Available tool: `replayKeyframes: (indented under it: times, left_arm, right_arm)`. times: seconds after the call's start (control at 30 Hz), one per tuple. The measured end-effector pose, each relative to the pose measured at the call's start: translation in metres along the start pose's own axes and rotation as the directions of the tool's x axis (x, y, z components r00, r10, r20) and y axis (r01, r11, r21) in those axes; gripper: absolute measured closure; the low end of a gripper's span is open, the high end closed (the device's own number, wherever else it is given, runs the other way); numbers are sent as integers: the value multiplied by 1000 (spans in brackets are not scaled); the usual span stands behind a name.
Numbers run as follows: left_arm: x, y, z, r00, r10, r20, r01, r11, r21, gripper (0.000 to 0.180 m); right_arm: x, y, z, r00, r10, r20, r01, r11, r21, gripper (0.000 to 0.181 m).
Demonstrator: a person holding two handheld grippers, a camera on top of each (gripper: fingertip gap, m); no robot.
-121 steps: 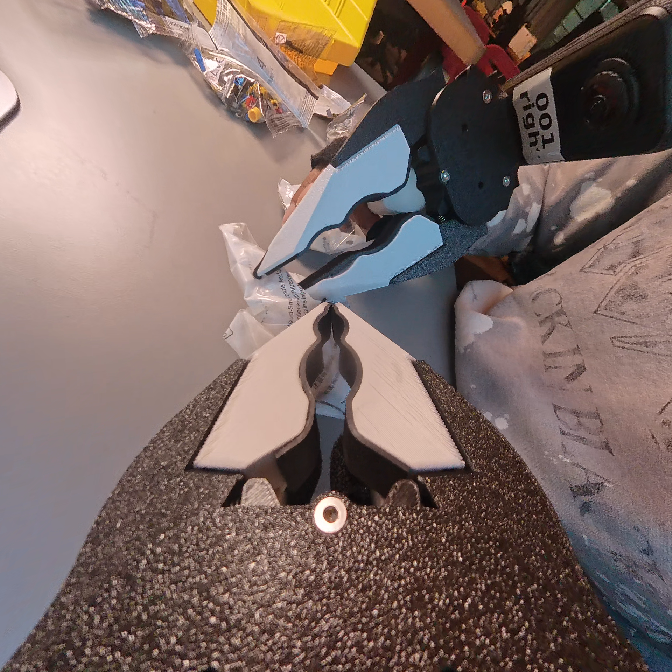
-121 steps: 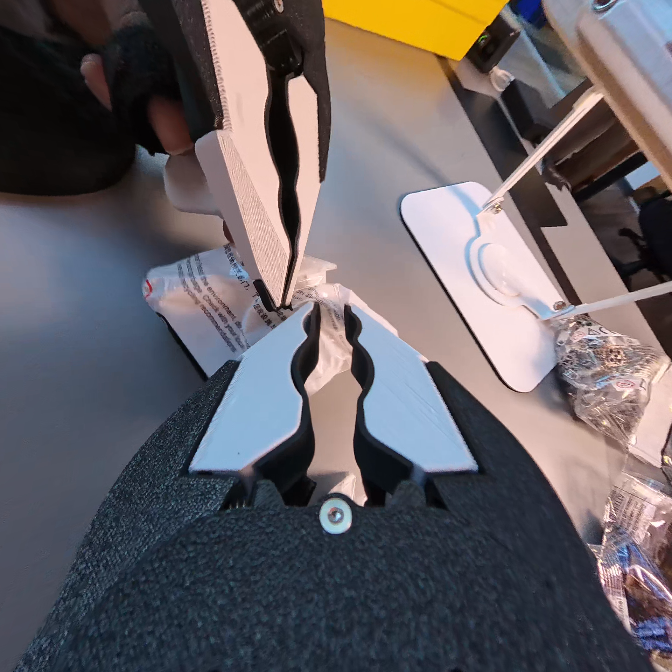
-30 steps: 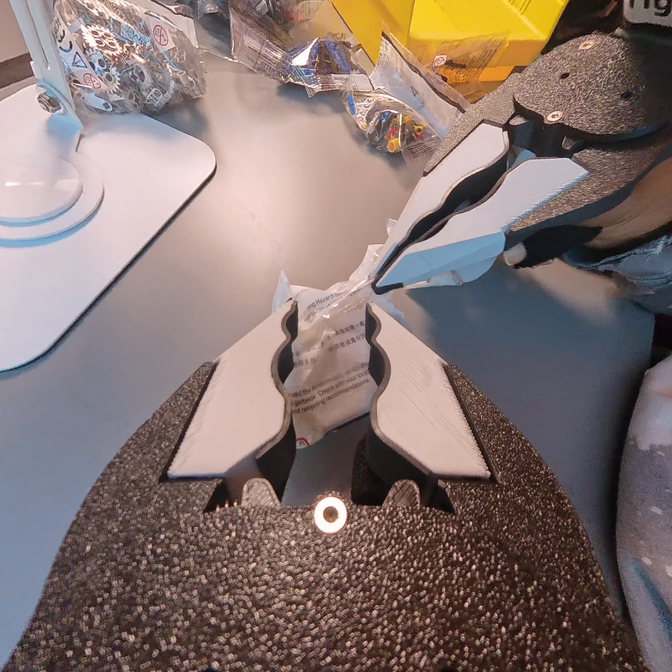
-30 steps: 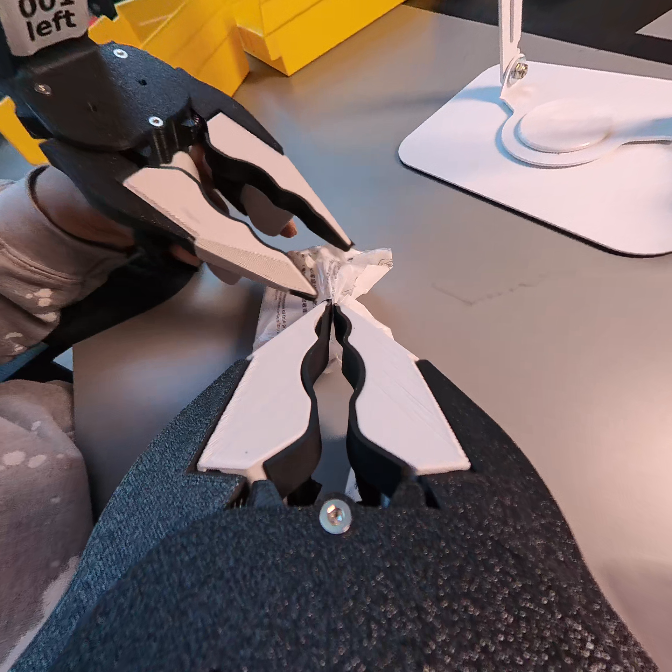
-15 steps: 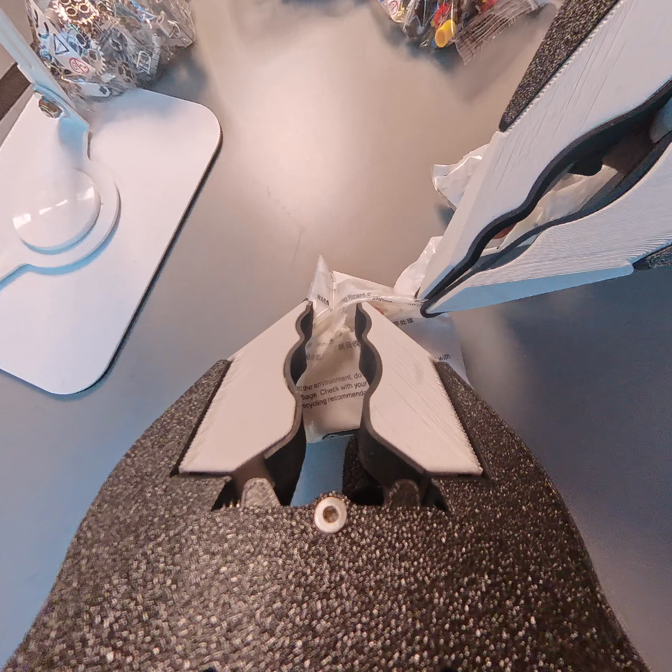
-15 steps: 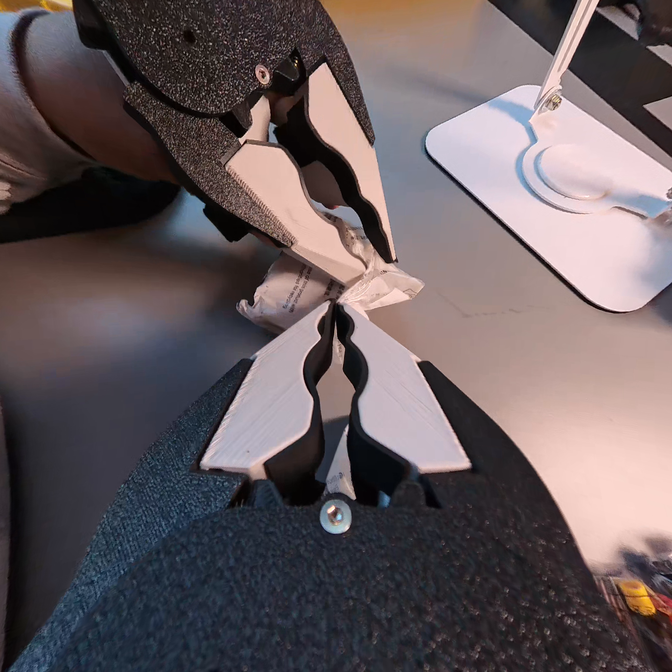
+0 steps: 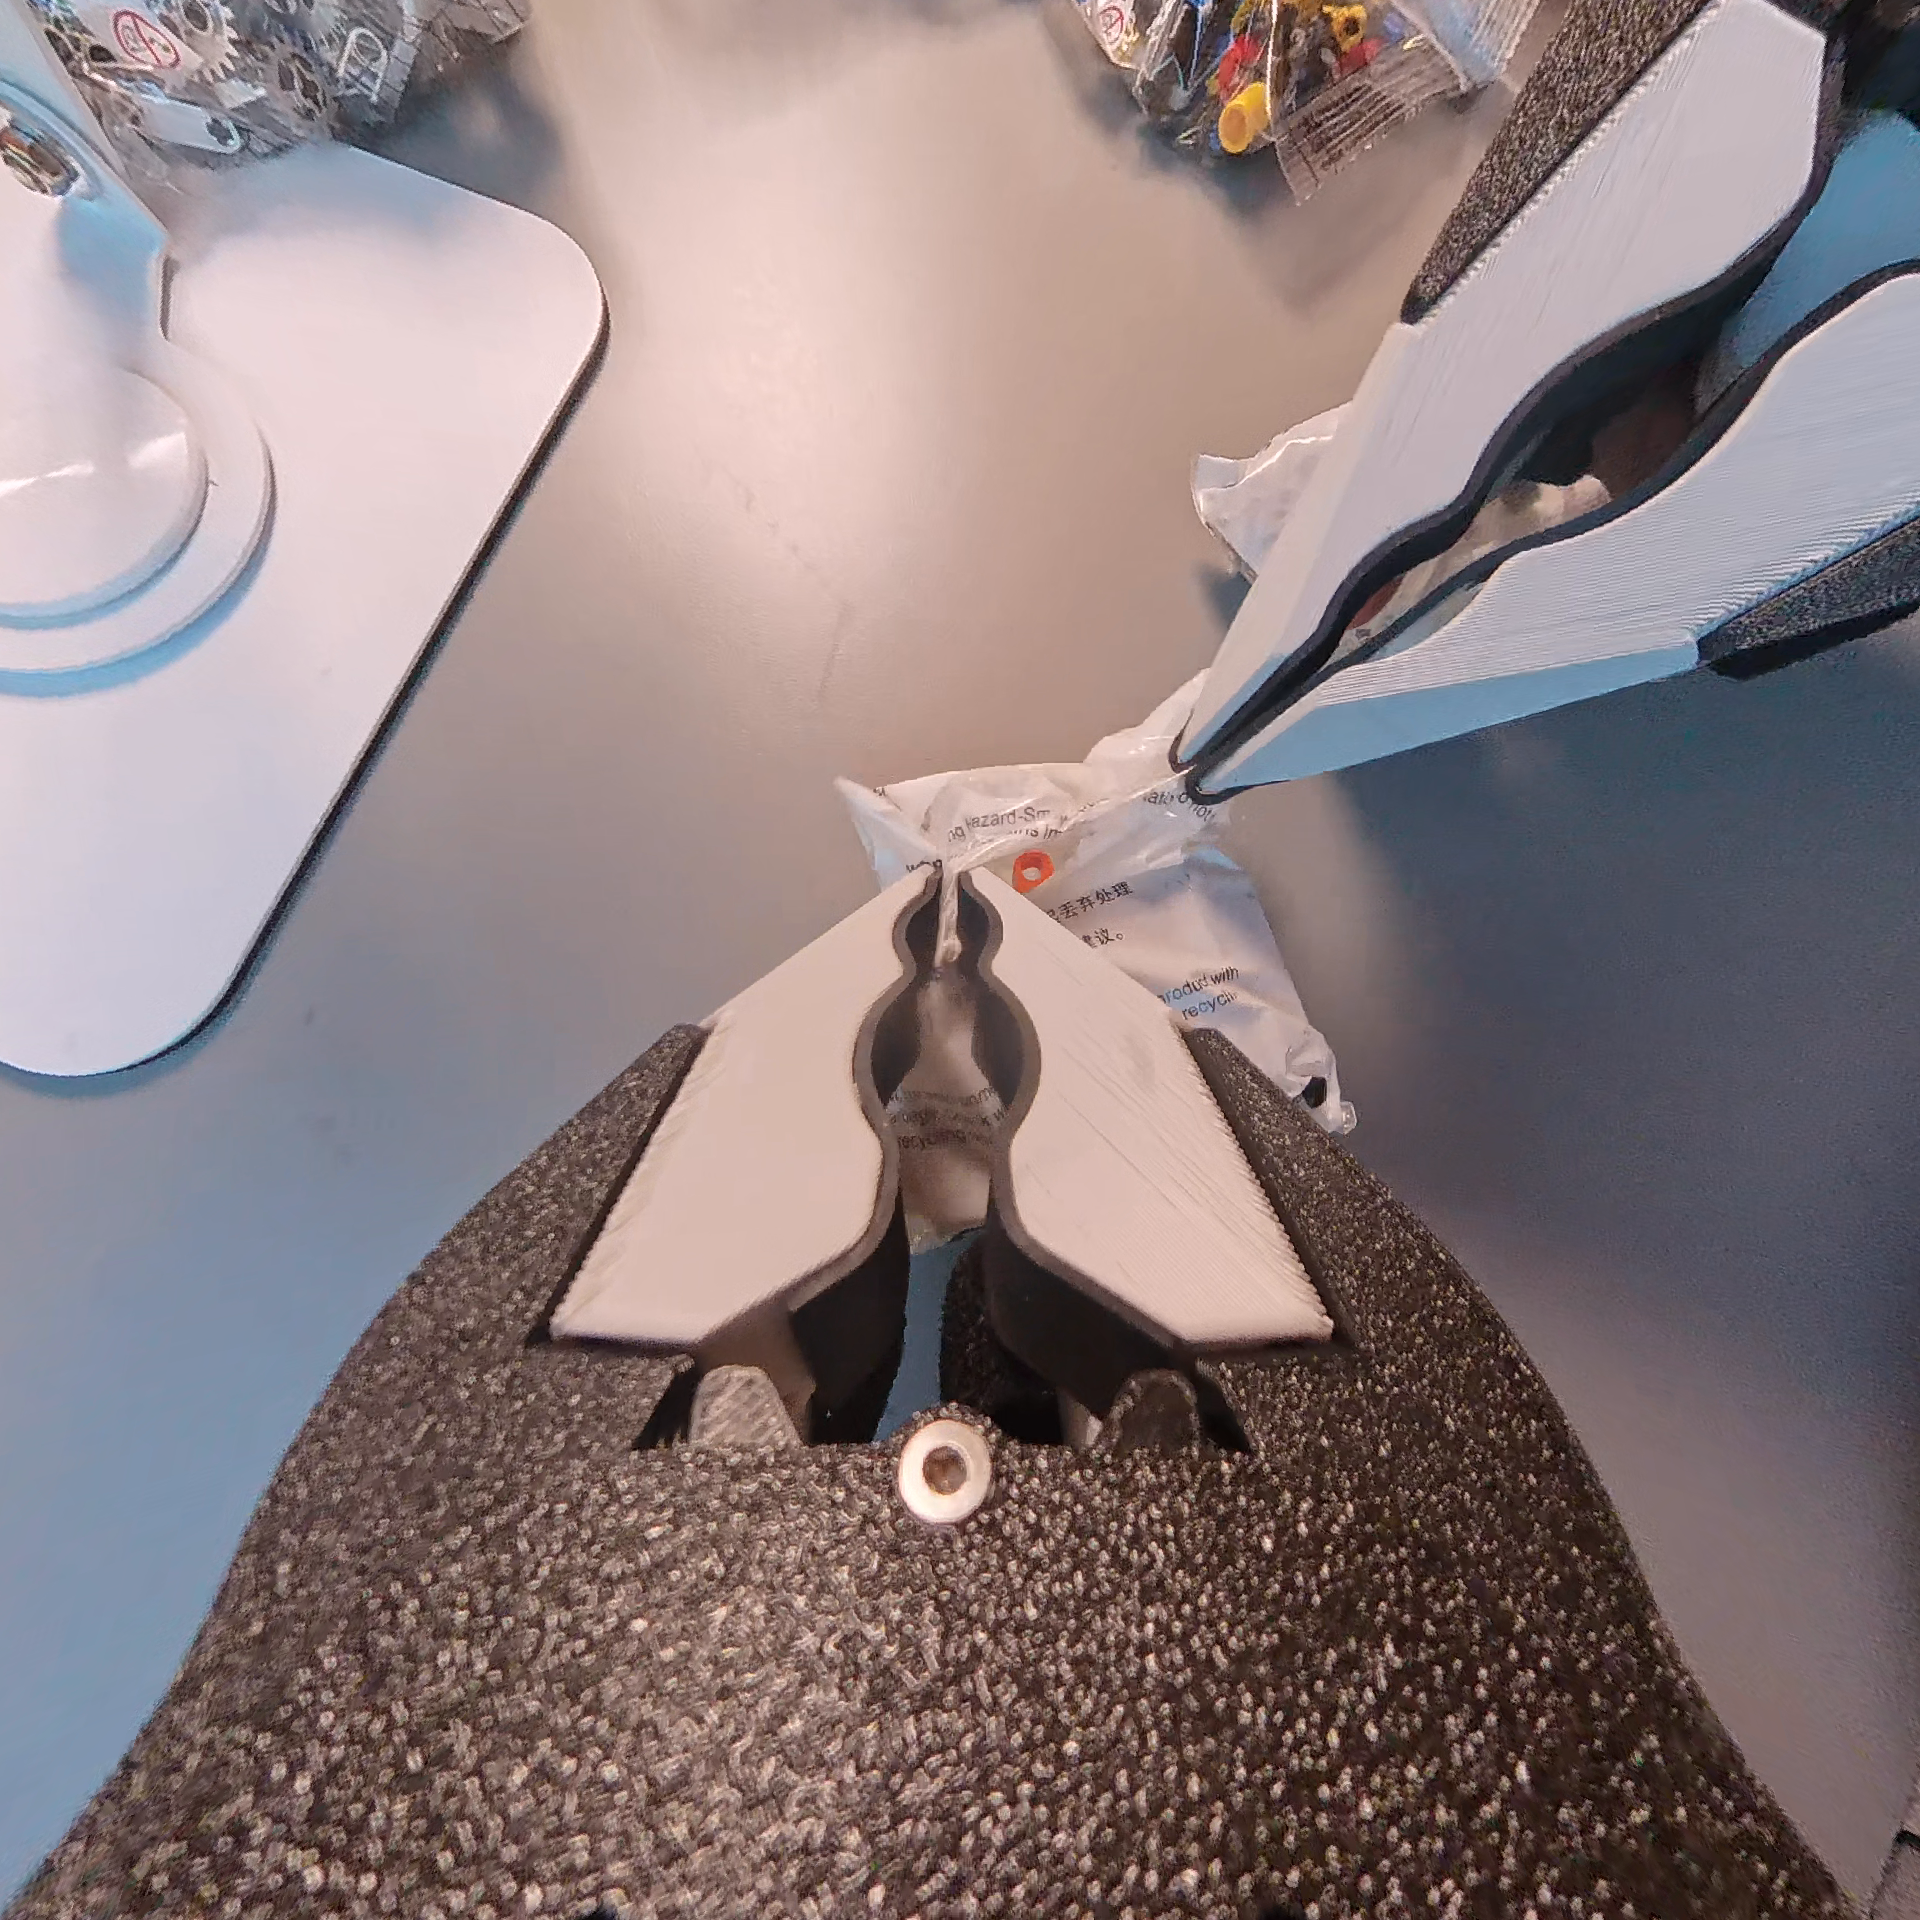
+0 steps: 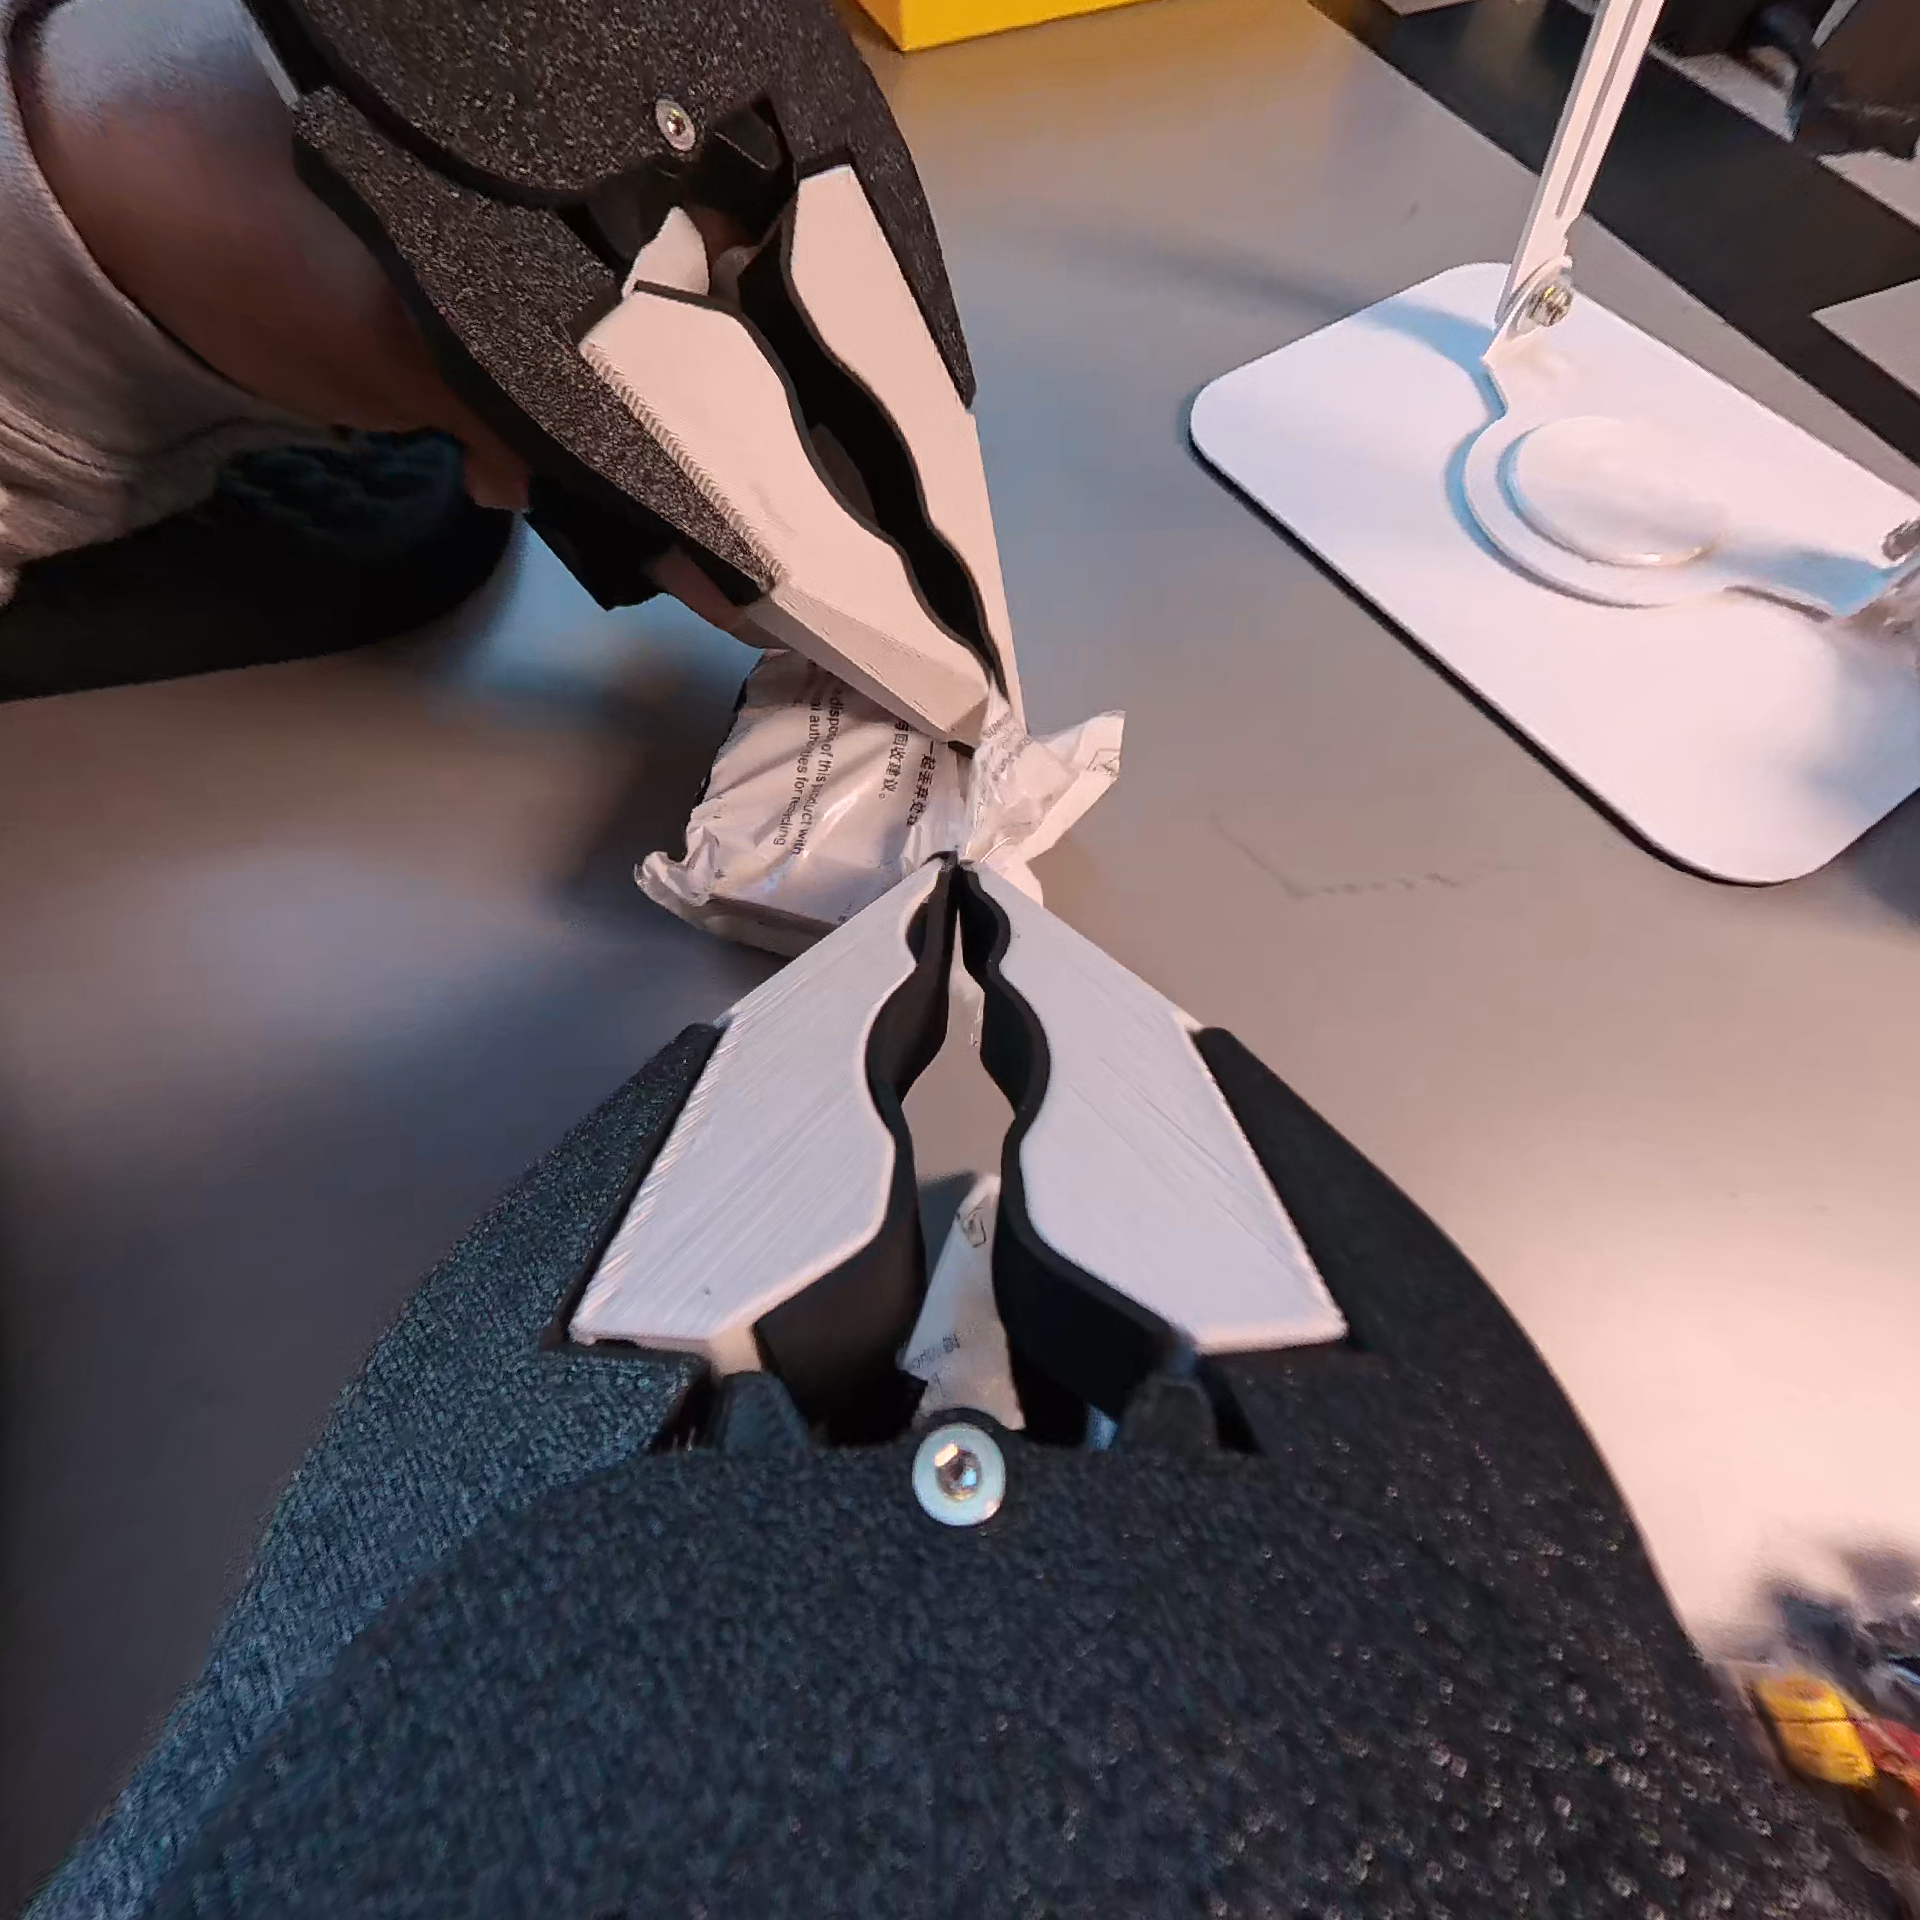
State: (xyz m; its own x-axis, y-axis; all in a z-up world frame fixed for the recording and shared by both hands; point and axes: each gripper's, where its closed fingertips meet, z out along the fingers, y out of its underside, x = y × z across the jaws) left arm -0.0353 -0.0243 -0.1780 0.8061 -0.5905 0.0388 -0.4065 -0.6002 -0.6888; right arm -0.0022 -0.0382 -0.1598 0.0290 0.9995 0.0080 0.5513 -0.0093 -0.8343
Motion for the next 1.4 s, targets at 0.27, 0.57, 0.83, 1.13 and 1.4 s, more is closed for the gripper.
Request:
replayKeyframes:
  times: [0.27, 0.57, 0.83, 1.13, 1.4]
  left_arm:
    - [-11, -11, -2, 999, -35, 8, 35, 999, -5, 180]
    - [6, -18, -2, 994, 18, -108, -25, 998, -60, 180]
    - [8, -15, -10, 977, -11, -211, 9, 1000, -11, 180]
    - [7, -12, -6, 977, -17, -212, 15, 1000, -12, 180]
    - [-1, -5, -8, 982, -65, -176, 65, 998, -7, 180]
  right_arm:
    - [-20, -50, -15, 964, -263, 26, 261, 964, 55, 156]
    - [-17, 12, 9, 770, -511, 383, 630, 705, -326, 107]
    - [-9, 14, 3, 620, -588, 520, 782, 512, -355, 120]
    - [-1, 10, 8, 575, -704, 418, 817, 464, -342, 139]
    - [-12, -44, -8, 958, -82, 275, 99, 994, -51, 128]
